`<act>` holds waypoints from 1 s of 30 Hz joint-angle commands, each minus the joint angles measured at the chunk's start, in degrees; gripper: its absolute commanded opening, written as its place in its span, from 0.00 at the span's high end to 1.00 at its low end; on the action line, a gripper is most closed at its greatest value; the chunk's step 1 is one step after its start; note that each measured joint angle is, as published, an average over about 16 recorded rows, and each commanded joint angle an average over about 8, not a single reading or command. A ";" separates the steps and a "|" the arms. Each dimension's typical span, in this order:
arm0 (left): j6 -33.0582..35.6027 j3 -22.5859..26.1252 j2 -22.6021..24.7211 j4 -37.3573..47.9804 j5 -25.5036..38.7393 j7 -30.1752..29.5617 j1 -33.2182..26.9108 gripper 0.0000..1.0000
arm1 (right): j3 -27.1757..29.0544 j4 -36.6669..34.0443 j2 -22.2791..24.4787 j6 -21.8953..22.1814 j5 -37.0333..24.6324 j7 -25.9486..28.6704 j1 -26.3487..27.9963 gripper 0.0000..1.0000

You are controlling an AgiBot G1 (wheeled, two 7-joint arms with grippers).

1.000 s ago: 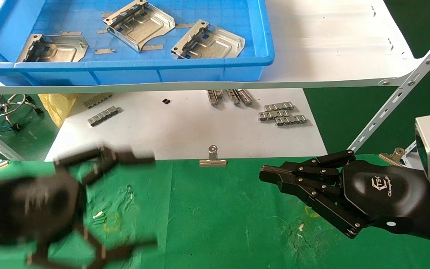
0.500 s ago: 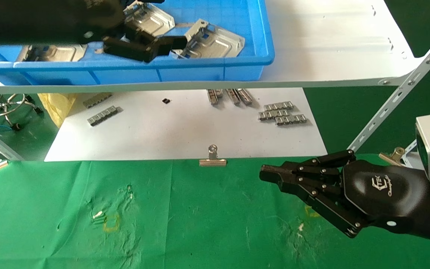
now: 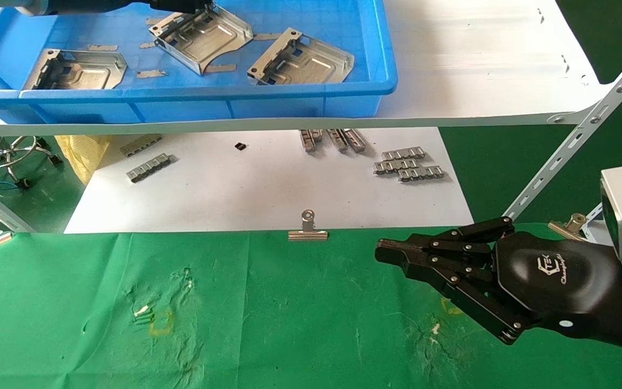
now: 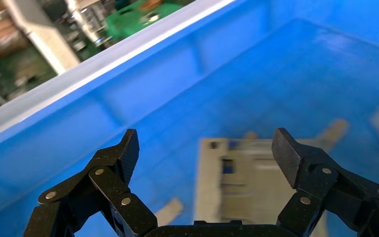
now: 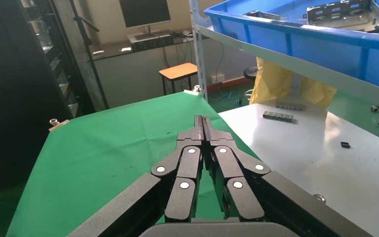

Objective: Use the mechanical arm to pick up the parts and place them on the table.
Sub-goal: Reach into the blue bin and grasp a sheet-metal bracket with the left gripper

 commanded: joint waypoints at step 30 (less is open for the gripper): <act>-3.89 2.97 1.63 6.62 4.44 -2.75 -1.72 1.00 | 0.00 0.00 0.00 0.00 0.00 0.00 0.00 0.00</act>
